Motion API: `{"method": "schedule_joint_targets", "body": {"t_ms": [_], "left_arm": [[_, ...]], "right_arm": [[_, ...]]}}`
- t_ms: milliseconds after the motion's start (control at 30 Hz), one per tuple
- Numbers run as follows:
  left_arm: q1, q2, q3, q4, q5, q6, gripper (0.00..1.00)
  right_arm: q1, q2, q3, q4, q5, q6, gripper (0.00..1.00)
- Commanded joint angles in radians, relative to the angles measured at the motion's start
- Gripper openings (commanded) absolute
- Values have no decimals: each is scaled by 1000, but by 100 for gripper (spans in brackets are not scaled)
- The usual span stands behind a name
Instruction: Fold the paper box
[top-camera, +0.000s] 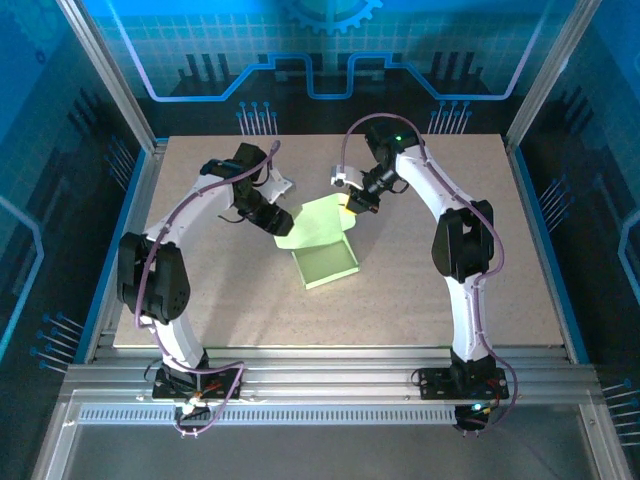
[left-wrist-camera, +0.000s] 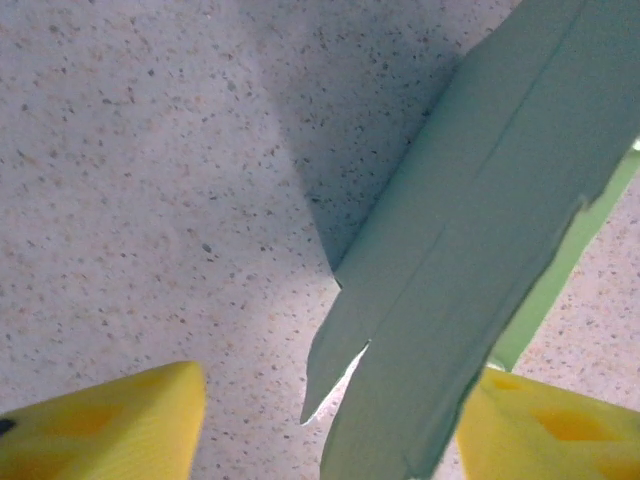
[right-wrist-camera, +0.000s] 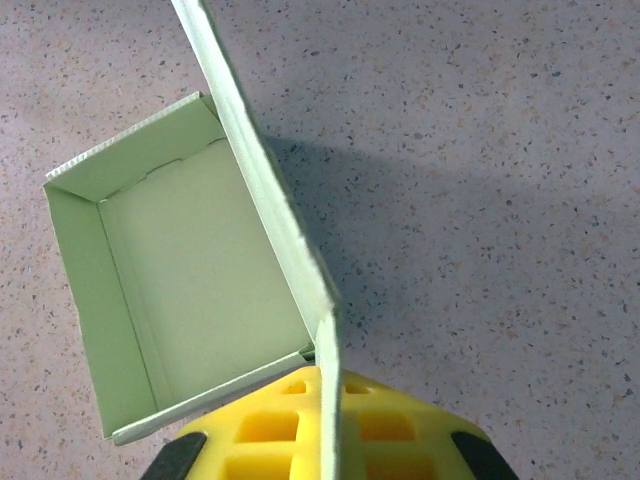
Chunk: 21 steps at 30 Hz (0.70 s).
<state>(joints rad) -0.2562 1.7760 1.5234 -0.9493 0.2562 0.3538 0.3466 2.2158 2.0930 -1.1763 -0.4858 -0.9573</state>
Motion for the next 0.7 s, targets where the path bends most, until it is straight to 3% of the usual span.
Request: {"method": "schedule_joint_targets", "body": {"t_ms": [0, 133, 333, 400, 667], "left_arm": [[2, -12, -13, -37, 52, 27, 57], [3, -20, -17, -24, 71, 18, 36], [2, -65, -95, 48, 64, 32, 36], [3, -77, -112, 72, 64, 32, 26], [3, -93, -128, 118, 54, 9, 9]], "right_arm": [[5, -38, -8, 0, 1, 17, 0], [2, -26, 5, -3, -6, 28, 0], [-10, -25, 10, 1, -50, 34, 0], [-11, -23, 10, 1, -48, 36, 0], [-12, -15, 15, -9, -41, 39, 0]]}}
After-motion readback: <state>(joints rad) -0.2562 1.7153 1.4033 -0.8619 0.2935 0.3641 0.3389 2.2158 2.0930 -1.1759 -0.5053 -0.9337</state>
